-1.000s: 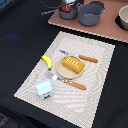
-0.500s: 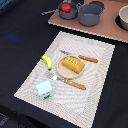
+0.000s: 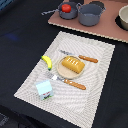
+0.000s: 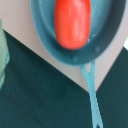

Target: Interact with the objects in diverse but meaningful ways.

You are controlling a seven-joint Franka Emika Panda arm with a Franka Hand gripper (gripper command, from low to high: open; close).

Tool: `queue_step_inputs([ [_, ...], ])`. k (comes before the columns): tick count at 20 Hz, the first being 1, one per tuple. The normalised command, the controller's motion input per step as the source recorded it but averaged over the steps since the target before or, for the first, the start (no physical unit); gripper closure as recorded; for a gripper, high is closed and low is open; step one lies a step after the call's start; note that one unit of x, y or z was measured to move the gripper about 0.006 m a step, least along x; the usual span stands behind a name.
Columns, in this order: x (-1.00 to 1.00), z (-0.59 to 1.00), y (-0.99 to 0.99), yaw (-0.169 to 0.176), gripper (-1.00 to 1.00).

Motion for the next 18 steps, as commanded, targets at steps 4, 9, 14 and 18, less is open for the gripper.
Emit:
queue_step_inputs([
  [4, 0.09, 0.53, -0.95, -0.012, -1.0],
  [9, 0.09, 0.34, -0.94, -0.002, -1.0],
  [14, 0.11, 0.05, -0.98, -0.002, -1.0],
  [18, 0.11, 0.0, -0.87, -0.064, -1.0],
])
